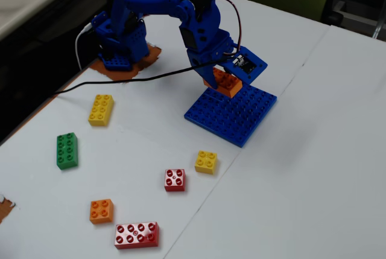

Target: Pick up the 2x4 orange block and go up the 8x8 blue block.

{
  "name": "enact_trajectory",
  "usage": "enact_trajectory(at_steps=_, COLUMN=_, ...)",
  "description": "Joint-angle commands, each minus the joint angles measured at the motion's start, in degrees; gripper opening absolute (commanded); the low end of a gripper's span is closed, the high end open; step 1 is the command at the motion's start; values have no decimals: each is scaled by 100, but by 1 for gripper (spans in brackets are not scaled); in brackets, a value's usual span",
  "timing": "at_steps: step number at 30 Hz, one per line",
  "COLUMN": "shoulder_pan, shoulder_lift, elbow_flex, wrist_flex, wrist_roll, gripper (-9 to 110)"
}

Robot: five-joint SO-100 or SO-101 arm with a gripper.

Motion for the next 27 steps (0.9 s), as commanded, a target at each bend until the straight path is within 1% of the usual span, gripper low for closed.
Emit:
enact_trajectory(at_steps=1, shoulder_pan=-70, shoulder_lift=79, elbow_flex=-352, wrist_flex=-62, wrist_roll=-44, gripper=0)
enact_trajectory(at_steps=27, shoulder_pan=-70, shoulder_lift=9, elbow_flex=-378, wrist_flex=132, wrist_roll=-132, gripper=0)
